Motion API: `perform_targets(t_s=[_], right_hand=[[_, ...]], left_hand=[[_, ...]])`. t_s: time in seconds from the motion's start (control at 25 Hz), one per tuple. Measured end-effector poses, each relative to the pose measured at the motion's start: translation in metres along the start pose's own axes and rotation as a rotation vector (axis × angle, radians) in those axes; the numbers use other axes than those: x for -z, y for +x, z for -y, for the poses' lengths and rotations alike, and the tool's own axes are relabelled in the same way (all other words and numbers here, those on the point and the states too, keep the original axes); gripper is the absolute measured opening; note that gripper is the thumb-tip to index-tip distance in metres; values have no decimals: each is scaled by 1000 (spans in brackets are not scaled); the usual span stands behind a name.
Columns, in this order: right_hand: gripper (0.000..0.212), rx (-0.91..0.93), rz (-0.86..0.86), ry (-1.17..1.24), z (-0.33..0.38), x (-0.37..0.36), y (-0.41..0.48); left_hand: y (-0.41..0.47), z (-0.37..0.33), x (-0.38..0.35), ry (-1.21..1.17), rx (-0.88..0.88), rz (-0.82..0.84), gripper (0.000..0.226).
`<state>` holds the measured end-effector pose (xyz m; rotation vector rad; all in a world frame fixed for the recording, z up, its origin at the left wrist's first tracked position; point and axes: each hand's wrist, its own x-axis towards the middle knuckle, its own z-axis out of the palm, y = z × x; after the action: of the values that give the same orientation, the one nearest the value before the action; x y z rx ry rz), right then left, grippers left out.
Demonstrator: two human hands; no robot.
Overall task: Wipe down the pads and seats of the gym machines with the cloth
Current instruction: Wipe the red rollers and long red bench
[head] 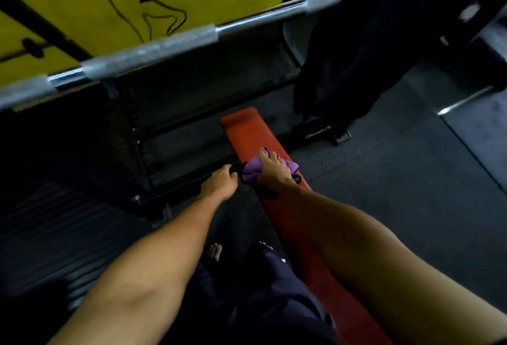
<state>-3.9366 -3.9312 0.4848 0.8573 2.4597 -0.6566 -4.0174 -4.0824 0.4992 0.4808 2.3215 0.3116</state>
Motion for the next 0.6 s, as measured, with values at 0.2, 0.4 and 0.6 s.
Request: perform_targets(t_s=[0.2, 0.4, 0.6], right_hand=[[88, -172, -80, 109, 12, 6, -63], [86, -333, -158, 203, 17, 0, -151], [83, -484, -281, 331, -1, -17, -241]], left_hand=[[-20, 2, 29, 140, -151, 73, 51], [-52, -9, 38, 233, -319, 153, 52], [-93, -35, 8, 372, -499, 221, 50]])
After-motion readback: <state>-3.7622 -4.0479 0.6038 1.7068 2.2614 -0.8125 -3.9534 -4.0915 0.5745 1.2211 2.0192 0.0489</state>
